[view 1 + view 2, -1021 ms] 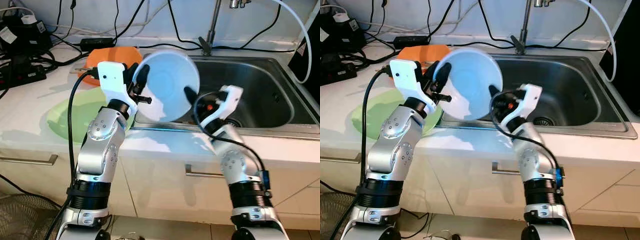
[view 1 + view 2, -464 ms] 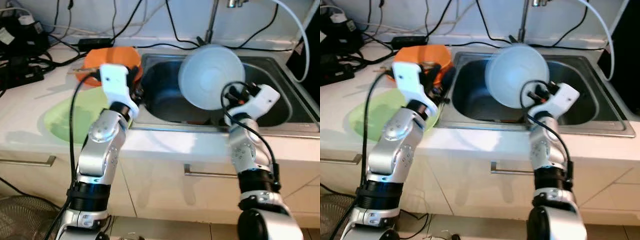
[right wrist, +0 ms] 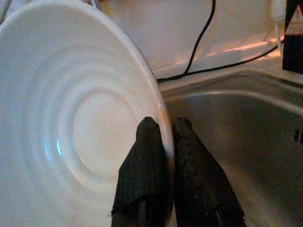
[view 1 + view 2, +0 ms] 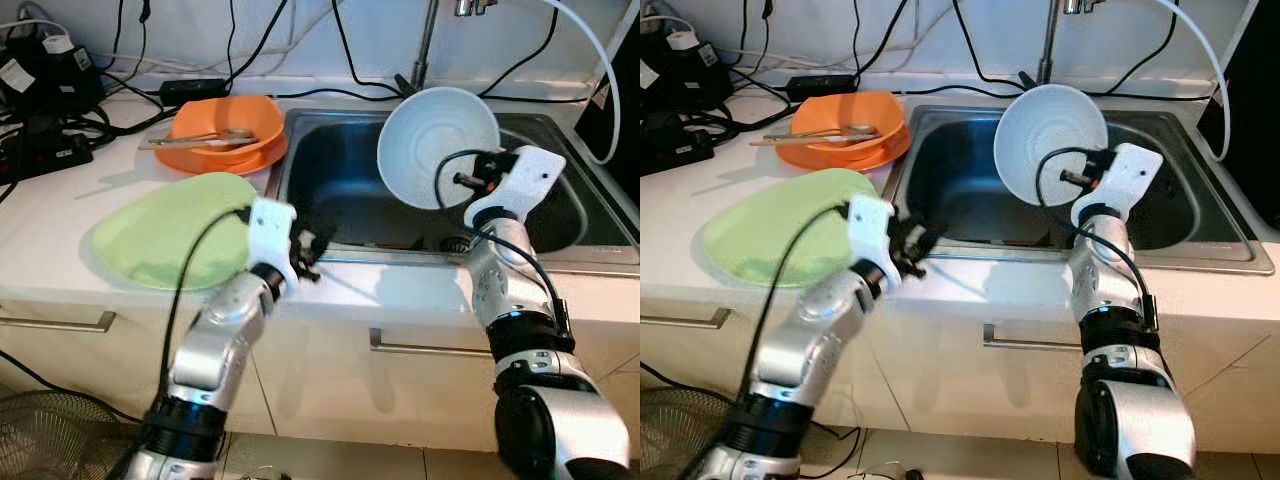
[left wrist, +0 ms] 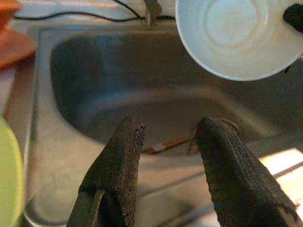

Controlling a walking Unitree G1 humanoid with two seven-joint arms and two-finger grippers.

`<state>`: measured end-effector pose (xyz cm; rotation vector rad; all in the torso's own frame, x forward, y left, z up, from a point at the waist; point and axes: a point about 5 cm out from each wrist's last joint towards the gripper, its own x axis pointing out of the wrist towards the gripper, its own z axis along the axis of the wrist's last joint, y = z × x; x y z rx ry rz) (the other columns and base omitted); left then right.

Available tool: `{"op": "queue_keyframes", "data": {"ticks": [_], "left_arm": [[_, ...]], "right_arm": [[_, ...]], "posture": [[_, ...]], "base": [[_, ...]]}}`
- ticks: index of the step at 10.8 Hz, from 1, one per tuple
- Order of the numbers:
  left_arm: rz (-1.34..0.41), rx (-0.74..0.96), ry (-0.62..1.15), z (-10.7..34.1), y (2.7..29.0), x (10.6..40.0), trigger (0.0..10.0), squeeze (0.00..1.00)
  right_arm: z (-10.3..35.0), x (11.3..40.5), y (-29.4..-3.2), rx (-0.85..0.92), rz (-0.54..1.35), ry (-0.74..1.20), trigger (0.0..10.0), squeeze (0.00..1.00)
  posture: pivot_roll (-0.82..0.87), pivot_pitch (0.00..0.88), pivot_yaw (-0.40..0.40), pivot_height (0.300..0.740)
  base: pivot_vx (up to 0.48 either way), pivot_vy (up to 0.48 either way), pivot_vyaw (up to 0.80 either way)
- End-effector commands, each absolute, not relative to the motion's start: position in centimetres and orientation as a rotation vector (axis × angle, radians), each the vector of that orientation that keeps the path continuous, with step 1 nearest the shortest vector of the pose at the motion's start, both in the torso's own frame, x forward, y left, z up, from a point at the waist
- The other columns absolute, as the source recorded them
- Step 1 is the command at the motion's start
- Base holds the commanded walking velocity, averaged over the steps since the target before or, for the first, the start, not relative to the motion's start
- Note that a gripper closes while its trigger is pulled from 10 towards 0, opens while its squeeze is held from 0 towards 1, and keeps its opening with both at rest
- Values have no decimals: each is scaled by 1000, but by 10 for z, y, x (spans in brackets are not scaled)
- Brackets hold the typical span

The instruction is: Kitchen organization

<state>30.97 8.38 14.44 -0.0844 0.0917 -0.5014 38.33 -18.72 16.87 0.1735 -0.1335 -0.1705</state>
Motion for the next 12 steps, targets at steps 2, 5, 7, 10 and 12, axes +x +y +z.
{"op": "queue_keyframes", "data": {"ticks": [2,5,7,10,12], "left_arm": [[-513,-81,111,139,81,307,10000,0],[-518,-68,109,140,80,307,10000,0],[-530,-64,110,141,79,305,10000,0],[-570,-72,122,140,74,303,10000,0],[-588,-68,130,140,73,302,10000,0]], "right_arm": [[184,392,-182,5,-129,-183,10000,0],[167,394,-171,-172,-39,-100,10000,0],[154,395,-167,-208,0,8,10000,0],[156,400,-165,-158,10,81,10000,0],[153,401,-163,-176,29,119,10000,0]], "posture": [[140,0,47,740],[148,0,42,740],[153,0,39,740],[147,0,35,740],[152,0,30,740]], "base": [[0,0,0],[0,0,0],[0,0,0],[0,0,0],[0,0,0]]}}
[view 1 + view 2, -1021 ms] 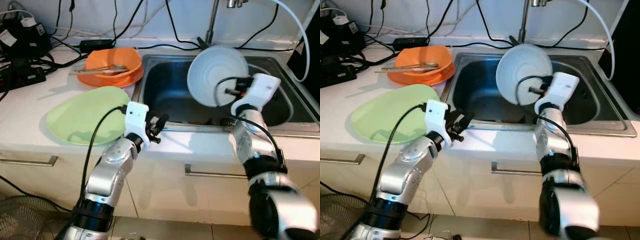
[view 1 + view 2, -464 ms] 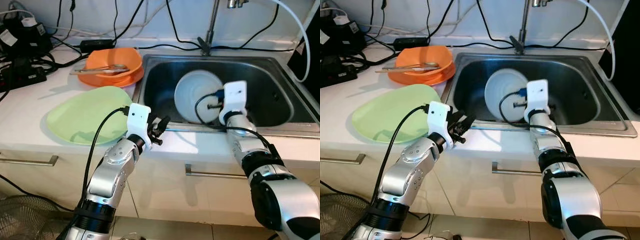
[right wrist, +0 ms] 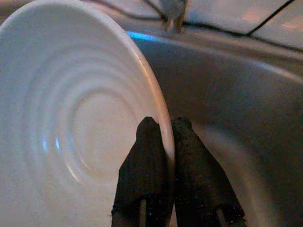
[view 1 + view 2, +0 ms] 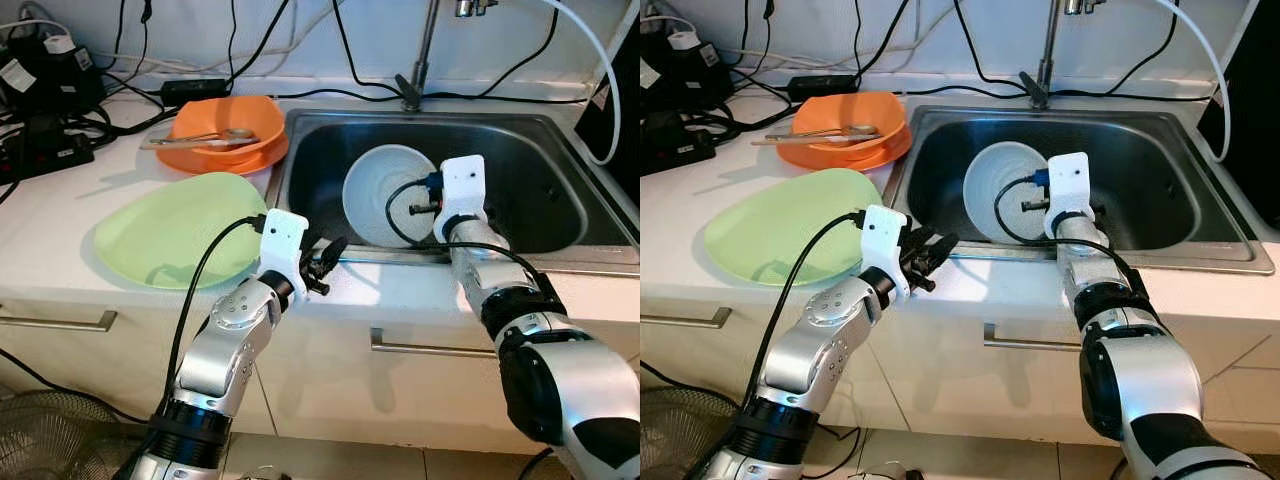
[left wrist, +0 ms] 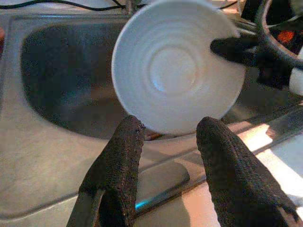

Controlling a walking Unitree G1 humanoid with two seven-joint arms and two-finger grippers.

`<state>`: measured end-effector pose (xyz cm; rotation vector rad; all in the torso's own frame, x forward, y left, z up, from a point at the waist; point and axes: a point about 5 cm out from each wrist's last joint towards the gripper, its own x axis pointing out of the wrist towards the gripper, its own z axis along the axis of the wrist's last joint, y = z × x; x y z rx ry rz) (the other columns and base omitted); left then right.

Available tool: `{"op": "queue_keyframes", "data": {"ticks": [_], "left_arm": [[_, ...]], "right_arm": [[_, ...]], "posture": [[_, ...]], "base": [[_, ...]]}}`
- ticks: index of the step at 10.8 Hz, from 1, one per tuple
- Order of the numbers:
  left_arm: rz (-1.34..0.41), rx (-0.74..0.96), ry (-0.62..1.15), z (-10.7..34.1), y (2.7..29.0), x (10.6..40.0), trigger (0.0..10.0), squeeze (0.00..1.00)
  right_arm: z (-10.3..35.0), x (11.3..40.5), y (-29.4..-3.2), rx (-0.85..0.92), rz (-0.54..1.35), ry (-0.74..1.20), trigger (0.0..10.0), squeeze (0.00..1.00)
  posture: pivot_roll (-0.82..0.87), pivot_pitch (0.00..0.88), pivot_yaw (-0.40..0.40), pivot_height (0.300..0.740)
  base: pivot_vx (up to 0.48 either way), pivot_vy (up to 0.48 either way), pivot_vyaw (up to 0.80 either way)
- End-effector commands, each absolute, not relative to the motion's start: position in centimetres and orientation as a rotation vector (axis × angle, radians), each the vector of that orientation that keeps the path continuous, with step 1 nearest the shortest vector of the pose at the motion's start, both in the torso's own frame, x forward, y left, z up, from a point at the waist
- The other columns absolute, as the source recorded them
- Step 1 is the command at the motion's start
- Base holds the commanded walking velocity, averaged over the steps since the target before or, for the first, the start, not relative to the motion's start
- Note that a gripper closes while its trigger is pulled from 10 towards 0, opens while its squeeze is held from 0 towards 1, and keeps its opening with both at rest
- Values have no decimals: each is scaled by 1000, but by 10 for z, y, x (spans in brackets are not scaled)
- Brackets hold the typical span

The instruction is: Kitchen organization

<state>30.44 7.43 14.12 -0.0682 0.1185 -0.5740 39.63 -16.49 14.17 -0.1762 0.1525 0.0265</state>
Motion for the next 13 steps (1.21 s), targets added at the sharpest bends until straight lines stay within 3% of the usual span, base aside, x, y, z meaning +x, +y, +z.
{"op": "queue_keyframes", "data": {"ticks": [1,2,5,6,9,13], "left_arm": [[-596,-60,130,140,72,301,10000,0],[-605,-58,129,140,72,300,10000,0],[-618,-58,134,140,70,299,10000,0],[-622,-56,136,139,70,298,10000,0],[-601,-52,116,140,71,299,10000,0],[-453,-61,-51,162,85,312,10000,0]], "right_arm": [[150,400,-161,-166,36,150,10000,0],[146,399,-159,-162,51,170,10000,1000],[146,400,-157,-157,57,177,10000,1000],[145,399,-156,-162,63,174,10000,0],[157,398,-156,-130,30,14,10000,0],[164,373,-144,134,97,-283,10000,0]], "posture": [[155,0,28,740],[159,0,26,740],[156,0,27,740],[153,0,29,740],[146,0,38,740],[128,0,43,740]], "base": [[0,0,0],[0,0,0],[0,0,0],[0,0,0],[0,0,0],[0,0,0]]}}
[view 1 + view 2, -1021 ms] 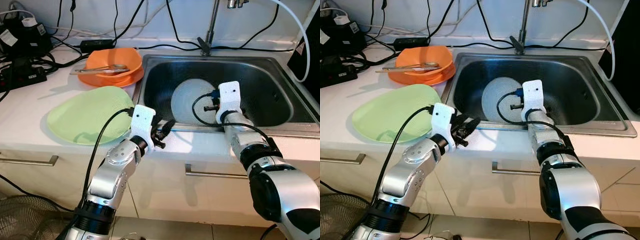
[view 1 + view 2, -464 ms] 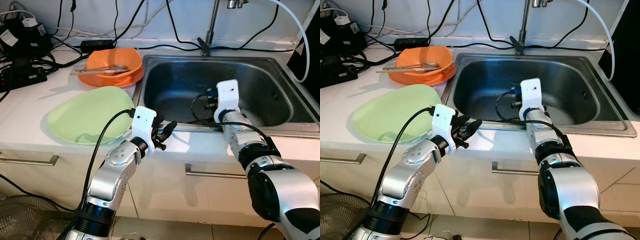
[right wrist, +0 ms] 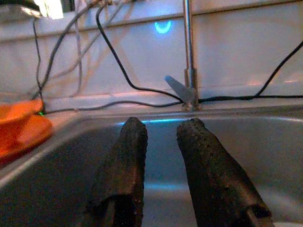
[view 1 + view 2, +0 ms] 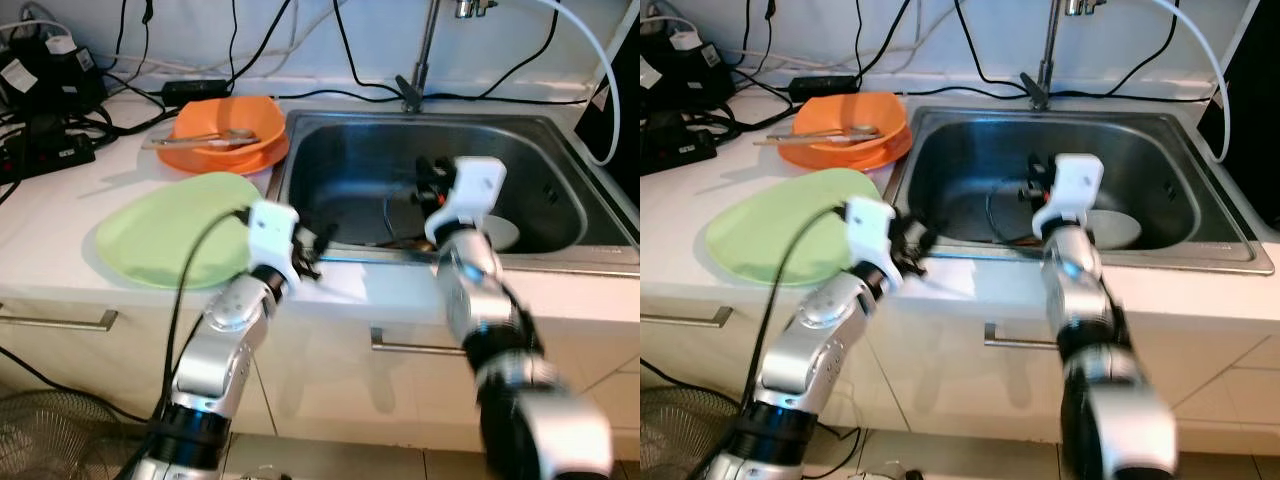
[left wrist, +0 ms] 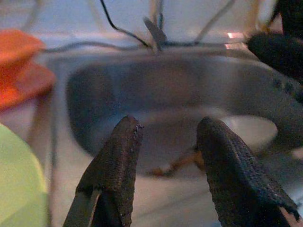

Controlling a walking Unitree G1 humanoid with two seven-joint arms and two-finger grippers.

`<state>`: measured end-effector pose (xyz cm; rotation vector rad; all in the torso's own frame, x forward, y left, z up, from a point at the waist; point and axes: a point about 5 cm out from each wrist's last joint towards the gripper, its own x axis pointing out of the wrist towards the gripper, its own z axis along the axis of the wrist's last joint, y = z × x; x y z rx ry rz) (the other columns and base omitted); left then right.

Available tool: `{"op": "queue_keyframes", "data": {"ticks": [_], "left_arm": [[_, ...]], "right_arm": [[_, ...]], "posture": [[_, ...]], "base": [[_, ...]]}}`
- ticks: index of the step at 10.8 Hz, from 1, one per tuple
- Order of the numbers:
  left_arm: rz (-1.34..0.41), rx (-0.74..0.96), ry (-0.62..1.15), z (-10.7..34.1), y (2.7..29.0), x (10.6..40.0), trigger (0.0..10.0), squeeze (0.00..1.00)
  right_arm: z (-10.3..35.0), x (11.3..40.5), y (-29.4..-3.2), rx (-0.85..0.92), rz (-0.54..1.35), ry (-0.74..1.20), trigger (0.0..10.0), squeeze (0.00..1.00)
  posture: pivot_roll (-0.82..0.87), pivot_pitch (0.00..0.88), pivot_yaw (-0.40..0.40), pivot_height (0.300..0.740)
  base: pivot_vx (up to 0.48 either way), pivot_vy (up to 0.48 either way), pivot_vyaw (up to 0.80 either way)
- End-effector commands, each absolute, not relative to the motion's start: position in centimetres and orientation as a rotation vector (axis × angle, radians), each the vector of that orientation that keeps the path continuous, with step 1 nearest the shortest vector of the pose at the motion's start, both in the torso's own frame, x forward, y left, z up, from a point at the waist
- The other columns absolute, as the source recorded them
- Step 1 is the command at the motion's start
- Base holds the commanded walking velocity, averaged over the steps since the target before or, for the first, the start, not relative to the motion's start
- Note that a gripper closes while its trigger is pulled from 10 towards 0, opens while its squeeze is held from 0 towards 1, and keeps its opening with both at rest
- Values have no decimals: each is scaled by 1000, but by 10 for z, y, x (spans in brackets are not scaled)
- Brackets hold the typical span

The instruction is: Kitchen organization

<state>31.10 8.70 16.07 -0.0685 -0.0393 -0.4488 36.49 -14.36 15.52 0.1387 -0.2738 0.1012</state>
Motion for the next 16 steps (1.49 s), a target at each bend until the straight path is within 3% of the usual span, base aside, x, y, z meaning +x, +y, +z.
{"op": "queue_keyframes", "data": {"ticks": [1,4,7,11,14,16], "left_arm": [[-416,-68,-97,175,92,315,10000,0],[-297,-65,-170,199,122,319,10000,0],[14,18,-154,220,214,315,10000,0],[332,131,32,212,301,288,10000,0],[479,84,175,191,325,276,10000,0],[439,-64,267,171,318,277,10000,0]], "right_arm": [[156,359,-140,166,133,-295,10000,0],[139,342,-125,223,177,-228,10000,0],[143,341,-106,253,230,-204,10000,0],[146,341,-101,253,268,-182,10000,0],[146,341,-102,249,266,-176,10000,0],[146,342,-104,242,262,-172,10000,0]], "posture": [[120,0,44,740],[127,0,46,740],[165,0,45,740],[180,0,36,740],[172,0,42,740],[166,0,39,740]], "base": [[0,0,0],[0,0,0],[0,0,0],[0,0,0],[0,0,0],[0,0,0]]}}
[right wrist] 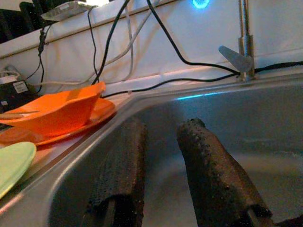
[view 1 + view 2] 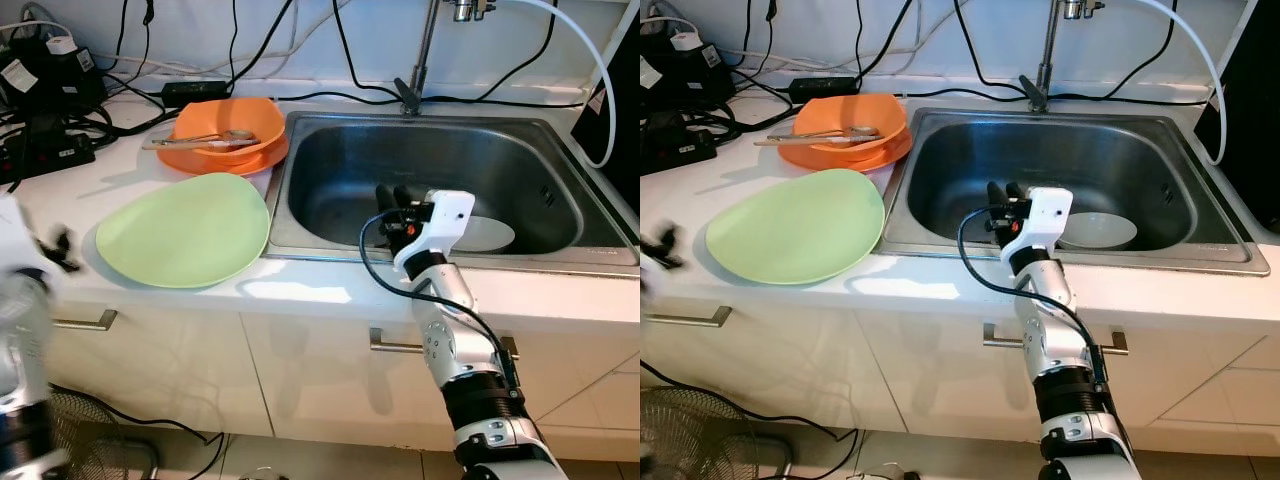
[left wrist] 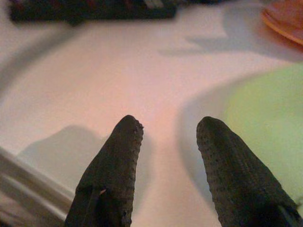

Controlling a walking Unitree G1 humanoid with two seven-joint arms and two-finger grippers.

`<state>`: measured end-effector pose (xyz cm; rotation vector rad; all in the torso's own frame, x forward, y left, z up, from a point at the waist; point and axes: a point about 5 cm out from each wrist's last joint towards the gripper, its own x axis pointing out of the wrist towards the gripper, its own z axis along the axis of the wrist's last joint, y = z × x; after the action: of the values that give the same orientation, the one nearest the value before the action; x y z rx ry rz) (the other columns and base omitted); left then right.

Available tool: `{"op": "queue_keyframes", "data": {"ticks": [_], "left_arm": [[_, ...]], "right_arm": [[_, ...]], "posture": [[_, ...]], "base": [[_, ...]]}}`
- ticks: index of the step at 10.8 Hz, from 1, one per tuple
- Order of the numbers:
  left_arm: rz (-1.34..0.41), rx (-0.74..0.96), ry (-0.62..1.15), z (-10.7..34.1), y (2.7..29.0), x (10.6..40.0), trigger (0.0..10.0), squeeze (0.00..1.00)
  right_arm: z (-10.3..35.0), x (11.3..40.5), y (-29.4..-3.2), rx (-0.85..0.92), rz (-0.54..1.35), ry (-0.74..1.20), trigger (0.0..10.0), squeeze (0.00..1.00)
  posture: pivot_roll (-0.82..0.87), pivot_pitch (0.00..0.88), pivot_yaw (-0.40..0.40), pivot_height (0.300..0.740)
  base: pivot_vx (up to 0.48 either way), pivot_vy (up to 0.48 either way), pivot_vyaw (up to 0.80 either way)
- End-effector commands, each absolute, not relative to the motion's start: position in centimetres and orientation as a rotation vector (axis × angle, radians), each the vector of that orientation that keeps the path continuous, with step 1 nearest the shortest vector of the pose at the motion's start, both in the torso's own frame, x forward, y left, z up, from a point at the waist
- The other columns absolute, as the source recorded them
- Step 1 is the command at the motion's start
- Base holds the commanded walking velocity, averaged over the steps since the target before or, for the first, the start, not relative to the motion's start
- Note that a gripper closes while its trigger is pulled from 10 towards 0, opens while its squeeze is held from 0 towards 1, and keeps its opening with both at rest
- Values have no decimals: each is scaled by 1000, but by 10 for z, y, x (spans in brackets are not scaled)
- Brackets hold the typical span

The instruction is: Kitchen organization

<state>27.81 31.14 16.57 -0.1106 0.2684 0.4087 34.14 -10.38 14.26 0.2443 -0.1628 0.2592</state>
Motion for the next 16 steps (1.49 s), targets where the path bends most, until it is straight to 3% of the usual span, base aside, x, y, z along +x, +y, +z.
{"op": "queue_keyframes", "data": {"ticks": [1,5,12,16], "left_arm": [[377,-191,292,160,309,279,10000,0],[249,-396,308,155,290,288,10000,0],[130,-383,301,167,269,285,10000,0],[6,-448,315,165,243,290,10000,0]], "right_arm": [[146,342,-105,238,262,-170,10000,0],[147,343,-106,229,270,-163,10000,0],[148,349,-102,202,297,-149,10000,0],[148,352,-97,191,315,-133,10000,0]], "posture": [[165,0,37,740],[154,0,41,740],[162,0,31,740],[165,0,29,740]], "base": [[0,0,0],[0,0,0],[0,0,0],[0,0,0]]}}
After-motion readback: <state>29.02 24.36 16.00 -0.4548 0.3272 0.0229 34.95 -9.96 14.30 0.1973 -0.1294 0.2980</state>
